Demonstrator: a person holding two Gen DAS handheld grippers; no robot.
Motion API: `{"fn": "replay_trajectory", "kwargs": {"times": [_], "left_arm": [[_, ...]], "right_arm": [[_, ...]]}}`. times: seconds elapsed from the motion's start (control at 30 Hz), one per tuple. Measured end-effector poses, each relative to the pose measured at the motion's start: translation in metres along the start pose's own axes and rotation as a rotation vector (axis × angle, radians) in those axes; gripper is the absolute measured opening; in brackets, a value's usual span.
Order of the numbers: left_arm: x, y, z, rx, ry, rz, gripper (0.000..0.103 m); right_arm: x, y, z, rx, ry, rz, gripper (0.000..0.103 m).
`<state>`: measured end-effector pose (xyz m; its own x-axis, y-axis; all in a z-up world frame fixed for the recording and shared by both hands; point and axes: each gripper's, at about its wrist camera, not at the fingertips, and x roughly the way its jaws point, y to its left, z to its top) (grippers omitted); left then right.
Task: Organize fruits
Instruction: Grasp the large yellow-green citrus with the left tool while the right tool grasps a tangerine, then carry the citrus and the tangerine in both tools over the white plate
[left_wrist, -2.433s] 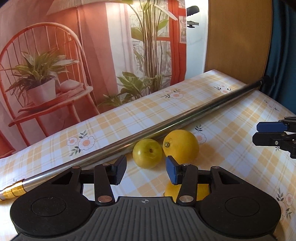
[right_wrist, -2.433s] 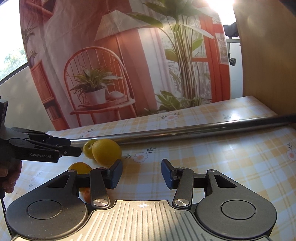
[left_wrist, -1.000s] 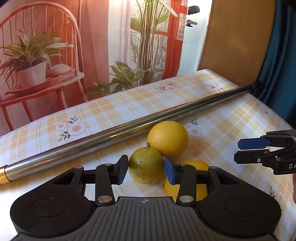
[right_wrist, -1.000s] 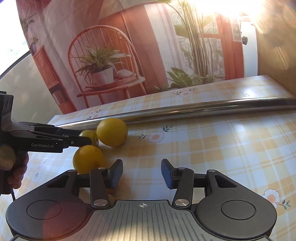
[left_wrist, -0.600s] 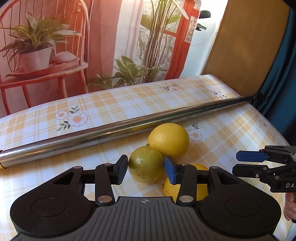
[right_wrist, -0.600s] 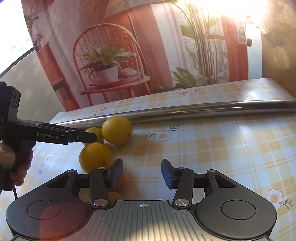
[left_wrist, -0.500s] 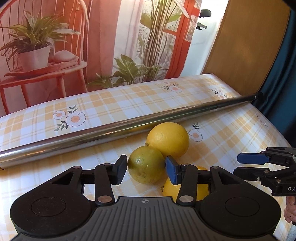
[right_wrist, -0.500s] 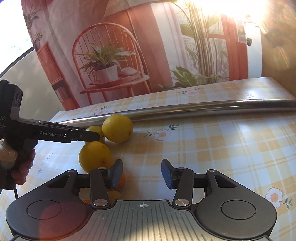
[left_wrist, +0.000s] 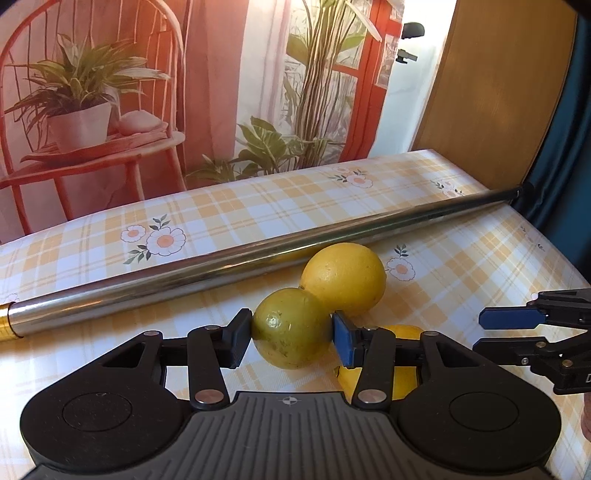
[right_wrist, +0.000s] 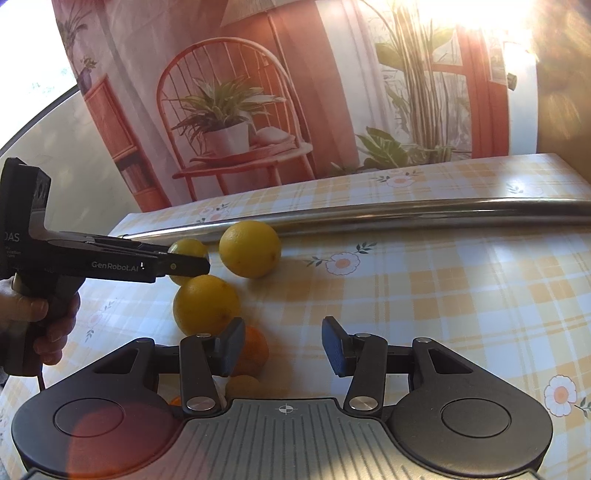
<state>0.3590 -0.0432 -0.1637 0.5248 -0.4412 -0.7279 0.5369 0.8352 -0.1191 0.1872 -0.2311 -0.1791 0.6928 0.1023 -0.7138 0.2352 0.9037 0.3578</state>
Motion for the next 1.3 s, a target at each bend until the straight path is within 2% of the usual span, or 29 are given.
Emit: {"fn": "replay_trajectory", "kwargs": {"times": [0.23, 0.5, 0.57, 0.93, 1.3], "left_arm": [[-0.047, 0.007, -0.009, -0.045, -0.066, -0.008, 0.049], [-0.091, 0.002, -0.034, -0.067, -0.106, -0.014, 0.049], [-0.098, 0.001, -0.04, -0.075, -0.107, -0.016, 0.049], [-0.115, -0.009, -0.064, -0.094, -0.095, -0.012, 0.049], [-0.128, -0.024, -0.077, -0.077, -0.096, -0.027, 0.049]], "right_arm": [[0.013, 0.014, 0.003, -0.027, 0.051, 0.064, 0.044], [0.03, 0.013, 0.002, 0.023, 0.119, 0.103, 0.038], [0.032, 0.011, 0.0, 0.041, 0.129, 0.103, 0.034], [0.021, 0.013, -0.002, 0.057, 0.087, 0.083, 0.033], [-0.012, 0.035, -0.002, -0.001, 0.021, 0.088, 0.033]]}}
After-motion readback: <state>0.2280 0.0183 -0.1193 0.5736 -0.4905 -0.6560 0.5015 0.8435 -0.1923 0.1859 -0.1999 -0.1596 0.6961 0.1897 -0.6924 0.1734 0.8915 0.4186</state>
